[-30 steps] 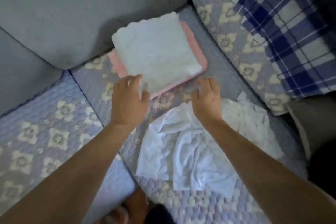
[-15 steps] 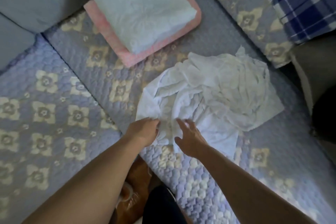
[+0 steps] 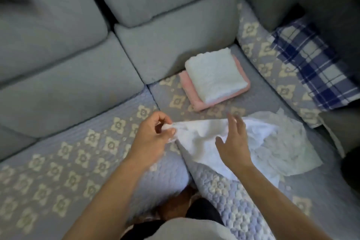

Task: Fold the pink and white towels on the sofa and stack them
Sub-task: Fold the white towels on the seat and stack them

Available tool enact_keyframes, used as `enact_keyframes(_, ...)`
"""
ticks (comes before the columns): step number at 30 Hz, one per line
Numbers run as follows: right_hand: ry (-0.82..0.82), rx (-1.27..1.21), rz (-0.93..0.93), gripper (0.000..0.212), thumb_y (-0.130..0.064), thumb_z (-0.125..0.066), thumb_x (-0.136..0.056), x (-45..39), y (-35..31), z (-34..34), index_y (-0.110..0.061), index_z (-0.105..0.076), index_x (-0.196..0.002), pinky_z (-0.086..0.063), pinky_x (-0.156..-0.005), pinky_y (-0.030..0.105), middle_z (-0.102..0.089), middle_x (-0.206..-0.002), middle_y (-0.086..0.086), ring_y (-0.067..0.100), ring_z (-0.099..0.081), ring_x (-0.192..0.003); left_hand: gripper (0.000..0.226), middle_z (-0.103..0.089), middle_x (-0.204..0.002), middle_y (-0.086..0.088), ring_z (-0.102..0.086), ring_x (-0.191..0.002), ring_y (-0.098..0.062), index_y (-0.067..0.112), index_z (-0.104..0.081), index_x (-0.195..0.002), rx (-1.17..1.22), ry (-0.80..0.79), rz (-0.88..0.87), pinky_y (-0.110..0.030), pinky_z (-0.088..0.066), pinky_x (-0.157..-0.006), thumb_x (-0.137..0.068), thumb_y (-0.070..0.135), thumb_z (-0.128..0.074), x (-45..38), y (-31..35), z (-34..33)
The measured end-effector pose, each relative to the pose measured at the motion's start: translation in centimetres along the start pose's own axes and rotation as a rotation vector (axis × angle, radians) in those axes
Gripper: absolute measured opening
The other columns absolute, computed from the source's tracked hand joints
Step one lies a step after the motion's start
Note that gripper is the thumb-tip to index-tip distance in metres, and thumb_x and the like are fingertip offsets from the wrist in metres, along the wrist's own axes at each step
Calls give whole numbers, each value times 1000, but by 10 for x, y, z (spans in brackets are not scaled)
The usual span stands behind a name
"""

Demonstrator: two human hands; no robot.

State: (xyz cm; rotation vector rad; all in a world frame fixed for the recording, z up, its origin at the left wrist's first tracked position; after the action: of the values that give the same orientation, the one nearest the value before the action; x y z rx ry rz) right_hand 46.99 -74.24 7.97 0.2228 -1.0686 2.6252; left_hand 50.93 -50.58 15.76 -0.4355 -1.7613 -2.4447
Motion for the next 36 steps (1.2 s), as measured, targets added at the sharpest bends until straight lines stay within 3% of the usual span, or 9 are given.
enact_keyframes(4,-76,219,516,72,-29,-64,-79,3,-121,23,-15,-44,-147,-37,-109,45,-50,-145,12,36,-45,-134,35,-58,-74,16,-49,-63,1,31,-58,-87,-113,2,-222,-17,-39,-60,-86,-3,-64,43,69,80)
enact_keyframes(7,-366,258,542,21,-24,-57,-87,28,-205,20,-21,-64,-106,-40,-74,32,-69,-99,-2,22,-62,-92,40,-58,-77,13,-50,-66,1,34,-57,-89,-159,62,-351,-15,-39,-62,-88,-6,-58,76,98,138)
enact_keyframes(9,-291,53,563,16,-13,-57,-88,51,-244,20,-25,-64,-95,-42,-70,30,-67,-86,-11,10,-60,-80,43,-58,-83,13,-51,-73,-1,35,-56,-87,-209,186,-444,-14,-39,-65,-83,-6,-49,96,104,184)
enact_keyframes(12,-162,-250,587,30,-13,-61,-92,97,-291,5,-36,-64,-111,-49,-87,20,-68,-101,-16,2,-63,-98,48,-56,-92,10,-52,-85,-1,36,-56,-86,-292,352,-534,-10,-38,-73,-79,-11,-48,122,98,251)
enact_keyframes(15,-243,-280,635,59,-41,-69,-87,155,-337,-46,-35,-45,-141,-47,-99,25,-62,-117,-16,5,-59,-112,36,-48,-81,12,-48,-77,-3,29,-60,-91,-427,315,-630,-15,-36,-69,-80,-4,-52,153,93,297)
enact_keyframes(19,102,-175,769,51,-35,-68,-87,205,-403,-97,-28,-50,-134,-46,-82,23,-61,-118,-13,5,-59,-108,18,-59,-91,7,-59,-83,-14,28,-57,-99,-800,200,-888,-37,-49,-74,-87,18,-48,185,99,334)
enact_keyframes(22,467,-14,702,22,-15,-64,-85,216,-437,-102,-18,-64,-107,-41,-64,29,-70,-92,4,28,-66,-83,18,-62,-94,-4,-64,-80,-33,24,-55,-101,-986,187,-1038,-46,-54,-63,-92,26,-40,198,110,355)
enact_keyframes(26,531,151,486,19,-4,-53,-79,201,-437,-92,-21,-46,-74,-36,-60,36,-64,-79,10,39,-60,-75,12,-62,-82,-3,-61,-66,-33,18,-62,-92,-1055,369,-1102,-36,-49,-53,-92,19,-50,209,121,386)
enact_keyframes(36,521,345,-57,21,-9,-49,-93,133,-311,-4,-5,-67,-100,-50,-82,45,-67,-108,26,46,-62,-103,11,-49,-96,-15,-56,-74,-45,12,-53,-96,-942,882,-576,-46,-39,-62,-100,22,-49,201,74,511)
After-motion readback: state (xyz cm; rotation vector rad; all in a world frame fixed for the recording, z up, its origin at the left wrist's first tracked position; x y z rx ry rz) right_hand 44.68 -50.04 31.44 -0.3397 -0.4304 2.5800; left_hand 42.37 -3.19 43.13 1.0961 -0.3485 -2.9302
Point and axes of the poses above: each hand's wrist, its own x-axis away from the middle knuckle, its own z-axis out of the back of the hand, y = z × x, the point moved 1 cm from there along -x, towards the middle knuckle
